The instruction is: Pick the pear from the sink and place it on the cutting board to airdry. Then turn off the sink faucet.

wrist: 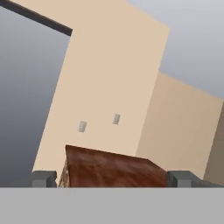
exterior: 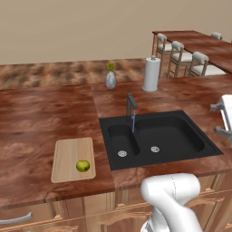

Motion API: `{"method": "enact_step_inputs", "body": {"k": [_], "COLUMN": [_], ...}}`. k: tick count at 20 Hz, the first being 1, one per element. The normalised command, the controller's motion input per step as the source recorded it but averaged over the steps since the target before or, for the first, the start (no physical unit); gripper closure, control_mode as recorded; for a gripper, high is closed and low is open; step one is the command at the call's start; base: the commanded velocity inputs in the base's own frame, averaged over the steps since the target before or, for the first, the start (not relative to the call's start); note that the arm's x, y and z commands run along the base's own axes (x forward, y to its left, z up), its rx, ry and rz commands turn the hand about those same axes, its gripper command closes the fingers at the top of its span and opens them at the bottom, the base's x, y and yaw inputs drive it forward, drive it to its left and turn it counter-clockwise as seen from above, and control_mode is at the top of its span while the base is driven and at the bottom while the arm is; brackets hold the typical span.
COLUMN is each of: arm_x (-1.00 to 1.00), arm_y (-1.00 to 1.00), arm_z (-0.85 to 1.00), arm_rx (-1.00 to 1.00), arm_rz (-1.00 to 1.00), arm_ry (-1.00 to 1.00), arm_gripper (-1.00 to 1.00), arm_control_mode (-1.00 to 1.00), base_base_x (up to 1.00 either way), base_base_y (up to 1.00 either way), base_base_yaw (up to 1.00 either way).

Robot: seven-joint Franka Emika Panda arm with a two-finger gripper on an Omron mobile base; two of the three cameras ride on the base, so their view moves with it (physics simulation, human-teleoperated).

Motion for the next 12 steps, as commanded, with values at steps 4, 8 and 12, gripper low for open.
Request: {"method": "enact_step_inputs", "body": {"k": [4, 8, 12], "arm_x": [0.15, 0.13, 0.16], "arm_y": [-0.14, -0.16, -0.03], "arm_z": [0.17, 0.01, -0.09], "arm_rx": [0.00, 0.00, -0.01], "arm_rz": [-0.20, -0.09, -0.01], "arm_ry": [0.17, 0.16, 0.12], "arm_gripper": [-1.00, -1.00, -1.00], "arm_control_mode": [-1.00, -1.00, -1.00], "base_base_x": [0.00, 0.00, 0.00], "base_base_y": [0.00, 0.00, 0.00], "base_base_yaw": [0.00, 0.00, 0.00]}}
